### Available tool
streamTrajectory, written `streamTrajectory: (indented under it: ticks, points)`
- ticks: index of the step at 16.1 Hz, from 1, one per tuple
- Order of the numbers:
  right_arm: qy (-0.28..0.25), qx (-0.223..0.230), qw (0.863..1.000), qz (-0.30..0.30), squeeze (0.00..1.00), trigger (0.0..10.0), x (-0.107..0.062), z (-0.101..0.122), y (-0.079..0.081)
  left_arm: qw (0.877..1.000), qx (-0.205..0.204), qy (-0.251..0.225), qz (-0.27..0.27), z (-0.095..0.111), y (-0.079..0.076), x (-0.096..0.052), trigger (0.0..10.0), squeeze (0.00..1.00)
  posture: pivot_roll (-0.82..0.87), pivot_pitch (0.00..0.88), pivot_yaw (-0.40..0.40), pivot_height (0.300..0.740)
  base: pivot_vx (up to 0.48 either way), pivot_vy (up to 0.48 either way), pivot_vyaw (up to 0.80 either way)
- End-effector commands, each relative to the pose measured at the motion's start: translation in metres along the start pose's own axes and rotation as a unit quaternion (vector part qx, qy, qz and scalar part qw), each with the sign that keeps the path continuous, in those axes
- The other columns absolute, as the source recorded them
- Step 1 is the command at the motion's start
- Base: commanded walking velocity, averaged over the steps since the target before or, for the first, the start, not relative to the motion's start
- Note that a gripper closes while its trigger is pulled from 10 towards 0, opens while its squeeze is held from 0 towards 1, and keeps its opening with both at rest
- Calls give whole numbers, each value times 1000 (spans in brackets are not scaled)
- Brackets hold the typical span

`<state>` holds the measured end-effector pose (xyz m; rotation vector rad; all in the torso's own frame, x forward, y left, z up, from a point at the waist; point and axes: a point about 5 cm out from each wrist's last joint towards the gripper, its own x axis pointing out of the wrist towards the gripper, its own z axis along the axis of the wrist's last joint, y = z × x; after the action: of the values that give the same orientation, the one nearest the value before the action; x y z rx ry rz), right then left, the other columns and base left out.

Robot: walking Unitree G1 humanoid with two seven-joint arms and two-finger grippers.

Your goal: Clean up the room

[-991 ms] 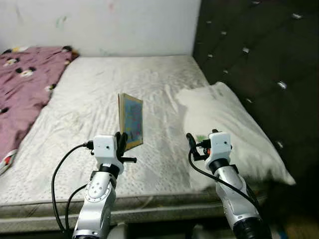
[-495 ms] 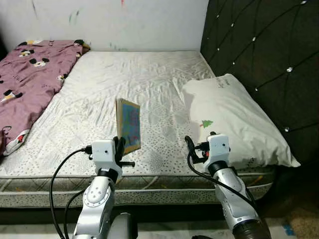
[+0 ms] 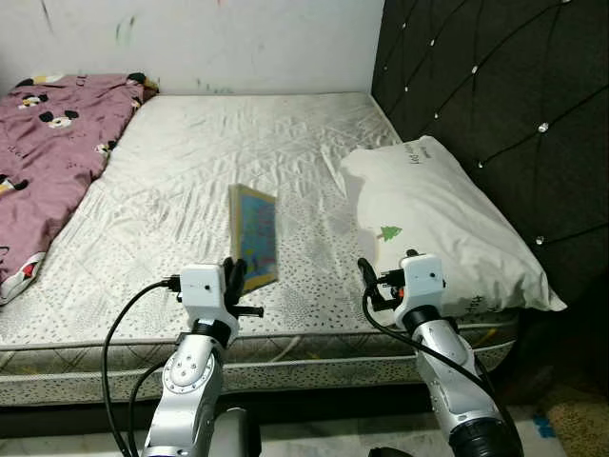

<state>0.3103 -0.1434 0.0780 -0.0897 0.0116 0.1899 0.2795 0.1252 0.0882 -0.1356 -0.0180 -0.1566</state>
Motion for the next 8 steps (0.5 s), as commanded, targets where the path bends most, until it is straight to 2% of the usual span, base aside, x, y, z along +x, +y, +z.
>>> streamTrajectory:
  ticks: [1, 8]
  points:
    - [-10, -2, 1000, 3, 0, 10000, 4, 7, 1, 999, 3, -42, -8, 16, -2, 4, 10000, 0, -43, 0, 15, 647, 364, 0, 0]
    - [-11, -2, 1000, 1, 0, 10000, 3, 7, 1, 999, 6, -40, -18, 16, -4, 5, 10000, 0, -49, 0, 20, 647, 322, 0, 0]
